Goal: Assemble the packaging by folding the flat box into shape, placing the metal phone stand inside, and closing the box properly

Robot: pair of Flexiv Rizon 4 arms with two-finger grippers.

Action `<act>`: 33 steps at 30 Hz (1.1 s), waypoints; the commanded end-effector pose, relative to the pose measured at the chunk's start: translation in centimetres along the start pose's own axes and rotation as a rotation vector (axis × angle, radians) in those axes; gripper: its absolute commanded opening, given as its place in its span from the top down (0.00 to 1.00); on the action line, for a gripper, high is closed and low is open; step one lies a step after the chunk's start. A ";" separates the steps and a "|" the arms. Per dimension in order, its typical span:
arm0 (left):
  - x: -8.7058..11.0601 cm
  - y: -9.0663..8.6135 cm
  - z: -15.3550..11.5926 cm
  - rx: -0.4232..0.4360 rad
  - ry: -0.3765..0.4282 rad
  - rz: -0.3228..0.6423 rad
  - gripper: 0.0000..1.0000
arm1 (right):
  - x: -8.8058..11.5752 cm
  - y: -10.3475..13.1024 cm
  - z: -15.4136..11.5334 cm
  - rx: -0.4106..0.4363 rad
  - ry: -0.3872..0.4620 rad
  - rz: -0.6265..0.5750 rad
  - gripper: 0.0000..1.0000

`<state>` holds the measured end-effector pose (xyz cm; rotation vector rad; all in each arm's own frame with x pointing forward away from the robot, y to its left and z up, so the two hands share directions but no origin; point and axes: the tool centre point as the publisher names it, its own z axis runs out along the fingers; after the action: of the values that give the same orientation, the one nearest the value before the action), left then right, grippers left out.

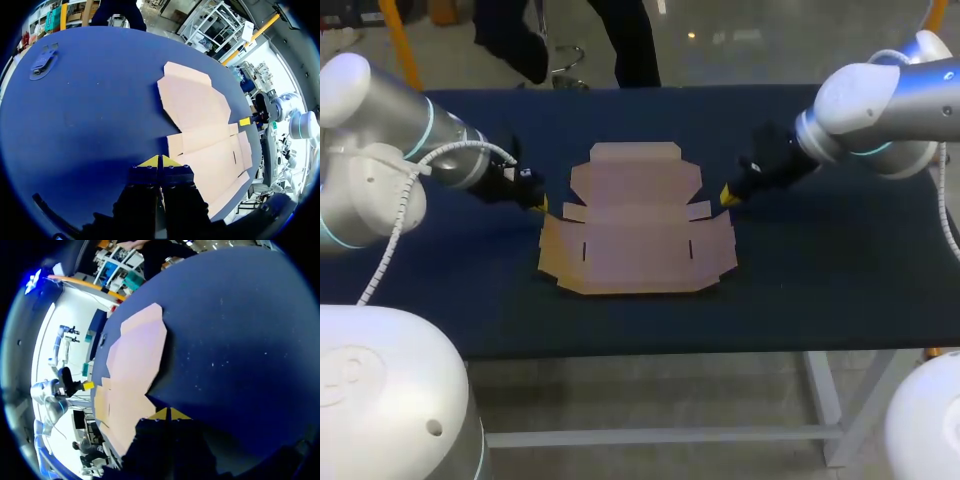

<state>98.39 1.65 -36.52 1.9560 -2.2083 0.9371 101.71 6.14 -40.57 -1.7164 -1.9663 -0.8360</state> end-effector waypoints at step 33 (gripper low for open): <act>-0.5 -0.9 0.2 0.005 0.016 0.003 1.00 | 1.1 0.3 3.0 0.052 0.059 -0.048 1.00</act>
<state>99.17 1.83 -36.66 1.9433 -2.2017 0.9598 101.88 9.07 -42.01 -1.6127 -1.9819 -0.8380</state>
